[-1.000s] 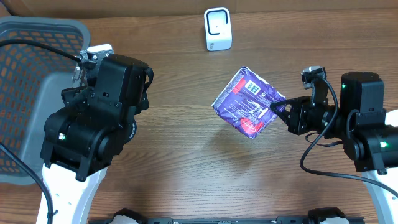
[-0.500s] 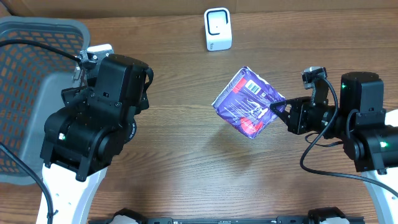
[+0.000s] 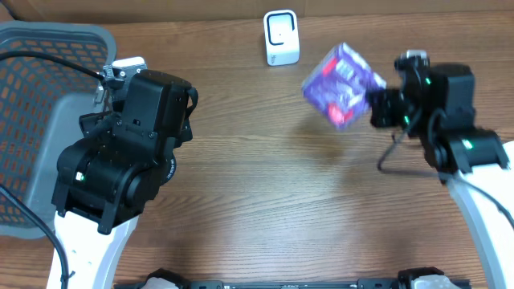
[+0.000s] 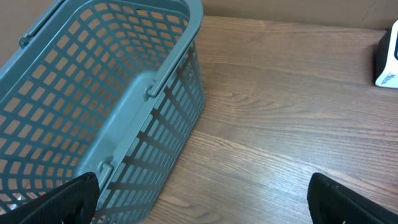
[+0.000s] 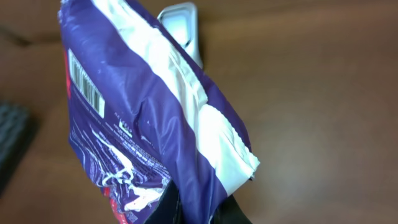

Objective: Scan the item barcode
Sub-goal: 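Carry the purple packet up to the white scanner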

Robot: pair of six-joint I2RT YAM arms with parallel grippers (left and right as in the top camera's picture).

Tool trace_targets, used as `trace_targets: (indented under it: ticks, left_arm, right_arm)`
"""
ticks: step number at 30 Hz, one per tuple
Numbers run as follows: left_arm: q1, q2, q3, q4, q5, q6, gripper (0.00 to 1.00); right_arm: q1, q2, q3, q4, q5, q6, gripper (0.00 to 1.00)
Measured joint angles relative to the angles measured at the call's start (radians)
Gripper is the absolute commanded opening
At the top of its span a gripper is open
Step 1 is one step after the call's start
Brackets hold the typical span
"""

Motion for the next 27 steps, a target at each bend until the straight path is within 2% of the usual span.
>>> trace_targets:
  ticks: [3, 7, 10, 15, 21, 24, 27]
  left_arm:
    - [0.000, 0.000, 0.000, 0.000, 0.000, 0.000, 1.00]
    - [0.000, 0.000, 0.000, 0.000, 0.000, 0.000, 1.00]
    - [0.000, 0.000, 0.000, 0.001, 0.000, 0.000, 1.00]
    - [0.000, 0.000, 0.000, 0.000, 0.000, 0.000, 1.00]
    - [0.000, 0.000, 0.000, 0.001, 0.000, 0.000, 1.00]
    - [0.000, 0.000, 0.000, 0.000, 0.000, 0.000, 1.00]
    - [0.000, 0.000, 0.000, 0.000, 0.000, 0.000, 0.99]
  right_arm:
    - [0.024, 0.085, 0.001, 0.119, 0.139, -0.004, 0.04]
    - [0.125, 0.163, 0.002, 0.291, 0.397, -0.061, 0.04]
    - [0.233, 0.217, 0.007, 0.531, 0.621, -0.187, 0.04]
    - [0.335, 0.341, 0.032, 0.954, 0.871, -0.536, 0.04]
    - [0.330, 0.608, 0.039, 1.551, 1.010, -1.046, 0.04]
    - [0.329, 0.718, 0.039, 1.710, 1.005, -1.247, 0.04]
    - [0.329, 0.793, 0.042, 1.726, 0.966, -1.388, 0.04]
